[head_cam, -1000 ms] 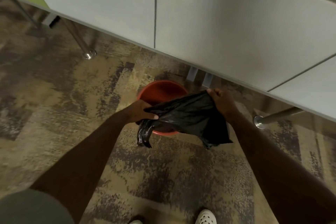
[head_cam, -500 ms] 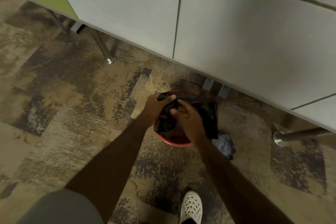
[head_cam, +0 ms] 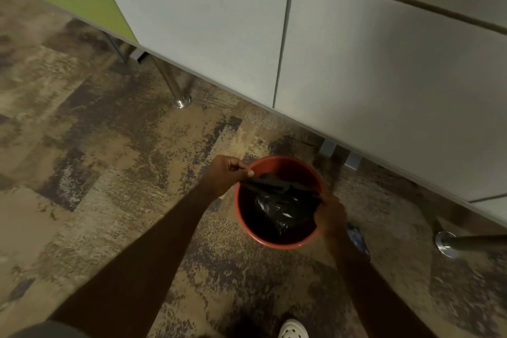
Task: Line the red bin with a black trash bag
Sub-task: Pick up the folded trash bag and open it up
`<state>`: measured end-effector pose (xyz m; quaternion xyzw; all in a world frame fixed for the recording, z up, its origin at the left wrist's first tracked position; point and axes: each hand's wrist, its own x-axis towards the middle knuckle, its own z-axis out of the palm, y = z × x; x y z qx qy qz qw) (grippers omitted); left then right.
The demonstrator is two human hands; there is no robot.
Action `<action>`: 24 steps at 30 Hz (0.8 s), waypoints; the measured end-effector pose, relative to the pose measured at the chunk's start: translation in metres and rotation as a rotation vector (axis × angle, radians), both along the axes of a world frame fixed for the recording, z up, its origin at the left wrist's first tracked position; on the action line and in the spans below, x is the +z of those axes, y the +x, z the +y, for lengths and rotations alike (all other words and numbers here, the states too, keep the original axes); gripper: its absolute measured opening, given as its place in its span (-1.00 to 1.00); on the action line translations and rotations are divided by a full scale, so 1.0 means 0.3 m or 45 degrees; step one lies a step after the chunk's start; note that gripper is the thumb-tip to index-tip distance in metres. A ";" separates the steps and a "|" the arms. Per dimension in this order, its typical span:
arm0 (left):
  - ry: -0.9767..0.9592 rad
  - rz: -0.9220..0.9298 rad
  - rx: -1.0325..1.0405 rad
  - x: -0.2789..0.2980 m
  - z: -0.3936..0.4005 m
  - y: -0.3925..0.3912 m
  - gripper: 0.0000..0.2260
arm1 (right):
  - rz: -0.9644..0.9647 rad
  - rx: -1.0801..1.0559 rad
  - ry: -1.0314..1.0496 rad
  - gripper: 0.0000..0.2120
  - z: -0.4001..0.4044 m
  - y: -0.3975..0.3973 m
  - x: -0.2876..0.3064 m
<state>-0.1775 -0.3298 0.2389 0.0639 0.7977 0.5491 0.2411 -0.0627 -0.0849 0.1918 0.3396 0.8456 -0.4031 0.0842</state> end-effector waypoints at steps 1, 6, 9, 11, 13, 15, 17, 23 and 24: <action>-0.062 0.014 -0.002 -0.005 -0.004 -0.003 -0.89 | -0.102 0.099 0.069 -0.75 -0.002 -0.013 0.001; -0.414 -0.047 -0.056 0.000 0.019 0.020 -0.58 | 0.170 0.317 -0.070 -0.80 -0.126 -0.104 0.106; -0.742 -0.077 -0.273 -0.001 0.041 0.041 -0.29 | 0.292 0.419 -0.117 -0.80 -0.196 -0.122 0.142; -0.941 0.043 -0.440 -0.014 0.043 0.046 -0.50 | 0.367 0.378 -0.059 -0.79 -0.208 -0.128 0.149; -1.047 0.107 -0.410 -0.026 0.026 0.045 -0.70 | 0.373 0.411 0.179 -0.79 -0.190 -0.131 0.152; -1.094 0.093 -0.286 -0.030 -0.002 0.047 -0.80 | 0.222 0.598 0.442 -0.77 -0.147 -0.132 0.151; -1.170 0.086 -0.169 0.006 -0.026 0.037 -0.84 | -0.095 0.730 0.557 -0.80 -0.122 -0.144 0.166; -0.040 0.985 0.566 0.411 -0.050 -0.078 -0.84 | 0.967 0.059 0.115 -0.78 -0.216 -0.258 0.461; 0.207 1.302 0.521 0.494 -0.078 -0.086 -0.82 | 1.335 0.021 0.082 -0.77 -0.232 -0.260 0.511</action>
